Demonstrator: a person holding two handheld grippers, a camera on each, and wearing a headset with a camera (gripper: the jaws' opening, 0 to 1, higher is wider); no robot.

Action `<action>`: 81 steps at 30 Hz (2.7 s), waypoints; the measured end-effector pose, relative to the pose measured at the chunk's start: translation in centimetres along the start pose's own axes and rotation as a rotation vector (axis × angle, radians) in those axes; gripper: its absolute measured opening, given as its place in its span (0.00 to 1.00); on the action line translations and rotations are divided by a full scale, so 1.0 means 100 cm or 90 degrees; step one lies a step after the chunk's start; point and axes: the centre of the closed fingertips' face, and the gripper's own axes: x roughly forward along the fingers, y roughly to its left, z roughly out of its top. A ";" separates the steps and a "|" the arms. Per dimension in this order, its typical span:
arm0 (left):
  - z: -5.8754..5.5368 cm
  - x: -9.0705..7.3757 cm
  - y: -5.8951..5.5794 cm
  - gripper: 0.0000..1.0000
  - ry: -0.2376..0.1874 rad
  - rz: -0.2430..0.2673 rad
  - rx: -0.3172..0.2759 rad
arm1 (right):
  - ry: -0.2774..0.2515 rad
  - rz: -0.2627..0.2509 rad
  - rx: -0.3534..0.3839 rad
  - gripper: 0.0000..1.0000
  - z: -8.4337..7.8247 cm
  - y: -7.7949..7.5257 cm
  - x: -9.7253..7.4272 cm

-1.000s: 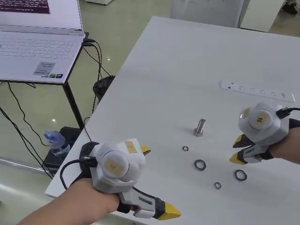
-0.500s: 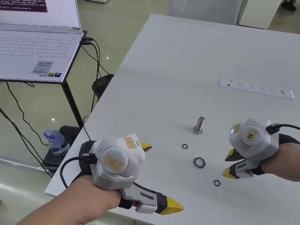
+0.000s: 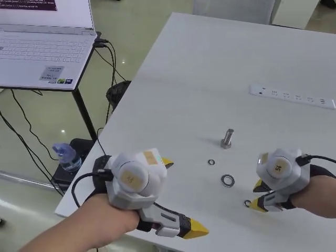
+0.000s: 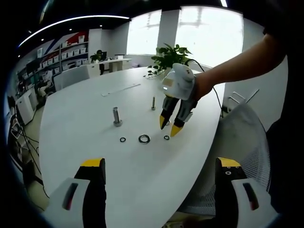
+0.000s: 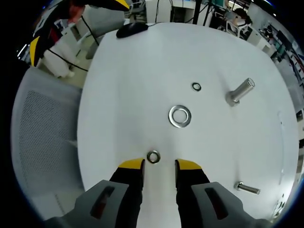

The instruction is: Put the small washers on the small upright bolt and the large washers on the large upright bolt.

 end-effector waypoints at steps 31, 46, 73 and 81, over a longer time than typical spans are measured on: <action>-0.003 -0.007 -0.004 0.92 -0.005 -0.002 0.004 | 0.067 -0.008 -0.047 0.14 -0.002 0.010 0.009; -0.009 -0.013 -0.005 0.91 -0.003 -0.002 -0.001 | 0.076 -0.016 0.025 0.16 -0.001 0.010 0.010; -0.013 -0.013 -0.011 0.89 0.000 -0.003 -0.009 | 0.085 -0.059 0.122 0.15 0.002 0.010 0.011; -0.010 -0.010 -0.015 0.89 0.000 -0.001 -0.004 | 0.091 -0.052 0.117 0.13 0.001 0.010 0.010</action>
